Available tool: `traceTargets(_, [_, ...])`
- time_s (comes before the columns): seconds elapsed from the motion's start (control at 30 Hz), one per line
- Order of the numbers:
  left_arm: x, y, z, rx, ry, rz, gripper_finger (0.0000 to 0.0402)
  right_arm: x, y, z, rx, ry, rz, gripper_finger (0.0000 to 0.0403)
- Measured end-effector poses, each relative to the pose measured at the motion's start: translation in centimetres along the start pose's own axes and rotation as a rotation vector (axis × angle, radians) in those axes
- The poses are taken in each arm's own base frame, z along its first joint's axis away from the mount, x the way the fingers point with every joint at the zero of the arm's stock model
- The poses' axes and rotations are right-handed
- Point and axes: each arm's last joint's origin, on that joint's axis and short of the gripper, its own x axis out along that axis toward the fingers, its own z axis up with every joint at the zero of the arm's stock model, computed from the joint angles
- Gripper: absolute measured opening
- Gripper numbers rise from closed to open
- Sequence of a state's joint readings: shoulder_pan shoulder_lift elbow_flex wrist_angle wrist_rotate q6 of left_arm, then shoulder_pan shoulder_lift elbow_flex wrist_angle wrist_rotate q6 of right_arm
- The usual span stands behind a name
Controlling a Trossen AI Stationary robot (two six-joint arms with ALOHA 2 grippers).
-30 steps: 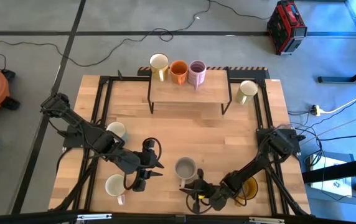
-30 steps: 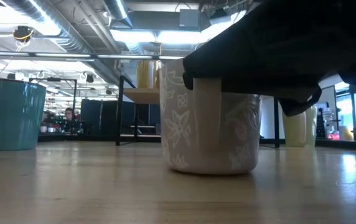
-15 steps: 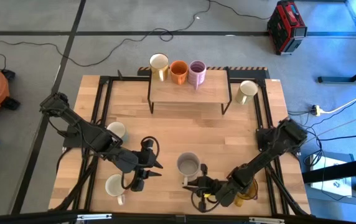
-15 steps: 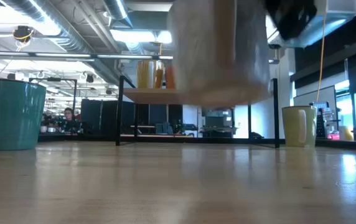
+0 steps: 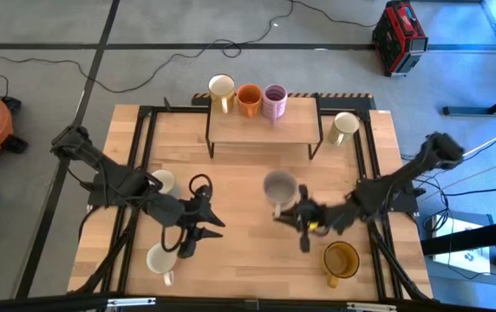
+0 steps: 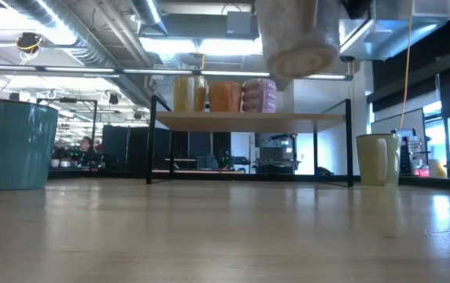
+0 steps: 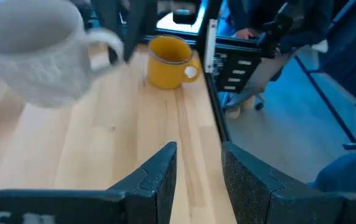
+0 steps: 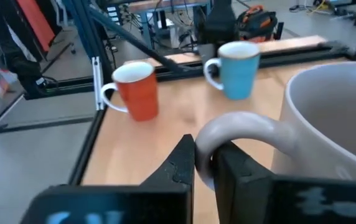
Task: Place coffee mugs
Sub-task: Put the gray mug on the shelf
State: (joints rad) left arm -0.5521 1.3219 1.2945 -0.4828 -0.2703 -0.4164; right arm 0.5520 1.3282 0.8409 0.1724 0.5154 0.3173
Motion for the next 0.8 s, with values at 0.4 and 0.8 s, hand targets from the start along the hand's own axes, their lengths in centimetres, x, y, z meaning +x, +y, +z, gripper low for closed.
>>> traceTargets(0.4, [0.2,3.1,1.5,-0.109,-0.051,0.096,0.0121,-4.8,-11.8,4.2,-0.122,-0.019,0.042,0.0013])
traceTargets(0.8, [0.4,6.1,2.4,-0.159,-0.090,0.215,0.0121,-7.9,-20.1,5.4,-0.128,-0.048,-0.009,0.0012])
